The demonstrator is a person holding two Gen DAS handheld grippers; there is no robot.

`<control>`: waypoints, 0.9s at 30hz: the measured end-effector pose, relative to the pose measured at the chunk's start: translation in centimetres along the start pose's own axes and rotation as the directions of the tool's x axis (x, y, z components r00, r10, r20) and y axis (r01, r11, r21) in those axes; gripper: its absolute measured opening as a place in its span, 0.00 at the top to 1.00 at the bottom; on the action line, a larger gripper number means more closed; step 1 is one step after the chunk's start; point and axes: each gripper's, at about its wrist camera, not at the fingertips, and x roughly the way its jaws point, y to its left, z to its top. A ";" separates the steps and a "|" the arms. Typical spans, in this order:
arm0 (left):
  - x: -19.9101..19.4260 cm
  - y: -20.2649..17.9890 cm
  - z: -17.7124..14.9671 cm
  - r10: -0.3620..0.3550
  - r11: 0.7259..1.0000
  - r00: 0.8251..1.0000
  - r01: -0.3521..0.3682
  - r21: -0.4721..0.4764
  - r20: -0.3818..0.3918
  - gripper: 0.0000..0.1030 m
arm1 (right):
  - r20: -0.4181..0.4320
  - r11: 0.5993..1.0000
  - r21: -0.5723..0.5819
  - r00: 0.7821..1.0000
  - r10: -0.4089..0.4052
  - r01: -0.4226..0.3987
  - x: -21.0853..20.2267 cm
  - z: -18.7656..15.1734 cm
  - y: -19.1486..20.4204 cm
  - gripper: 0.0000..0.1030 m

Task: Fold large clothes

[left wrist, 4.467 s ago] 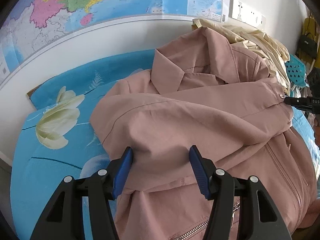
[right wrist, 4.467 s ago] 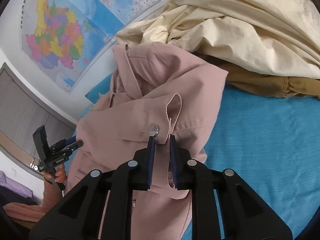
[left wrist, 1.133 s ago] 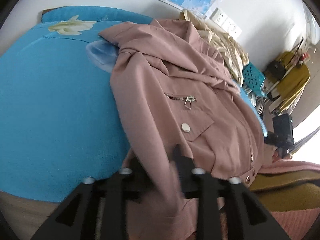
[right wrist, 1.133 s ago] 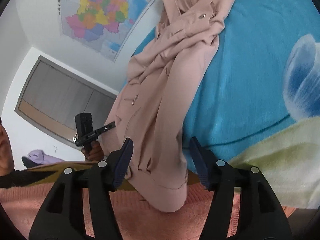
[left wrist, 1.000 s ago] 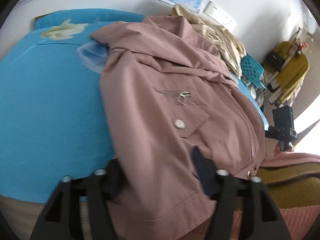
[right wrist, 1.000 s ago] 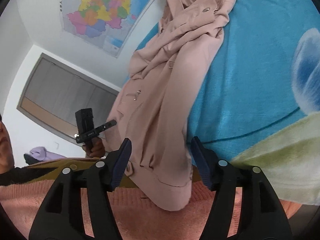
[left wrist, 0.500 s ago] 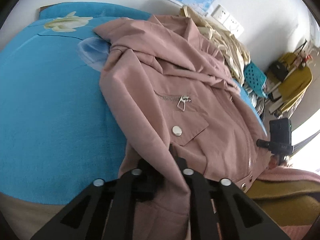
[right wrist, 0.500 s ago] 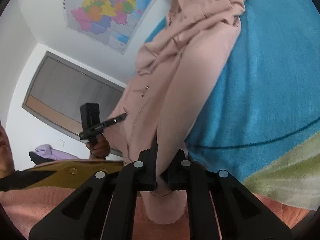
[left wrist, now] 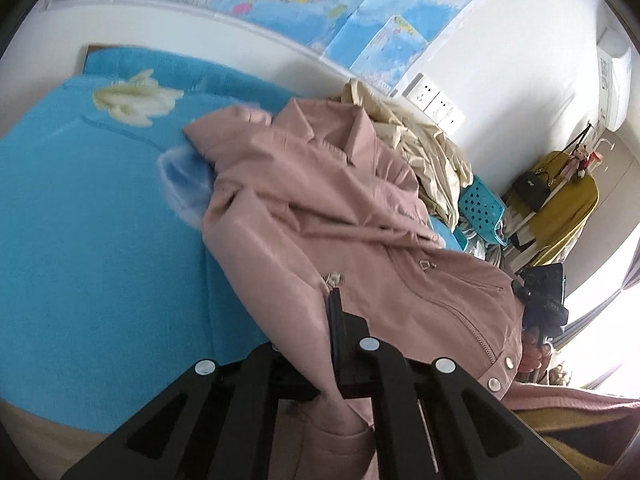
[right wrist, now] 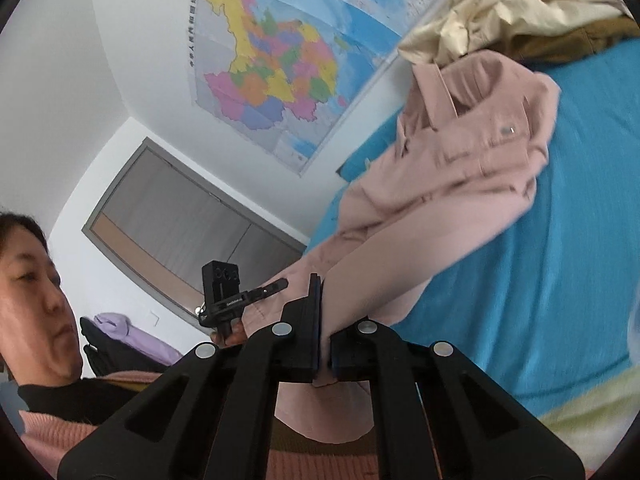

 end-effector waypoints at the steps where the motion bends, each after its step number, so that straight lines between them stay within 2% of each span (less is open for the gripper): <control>1: 0.0 -0.3 0.4 0.001 1.000 1.000 -0.001 0.003 0.005 0.96 | 0.005 1.000 0.000 1.000 0.004 -0.004 0.2 0.4 0.1 0.96; 17: -0.6 -1.6 7.5 0.073 0.997 0.995 -0.075 0.033 0.061 0.96 | 0.089 0.999 0.039 0.996 -0.007 0.003 2.0 6.9 0.1 0.96; 24: -0.1 -2.5 10.8 0.142 0.987 0.986 -0.148 0.065 0.086 0.96 | 0.116 0.999 0.049 0.993 -0.015 0.009 2.3 9.3 -0.4 0.96; 27: 0.6 -3.6 11.7 0.198 0.972 0.975 -0.209 0.106 0.106 0.96 | 0.117 0.998 0.057 0.993 -0.024 0.018 2.6 10.1 -0.7 0.96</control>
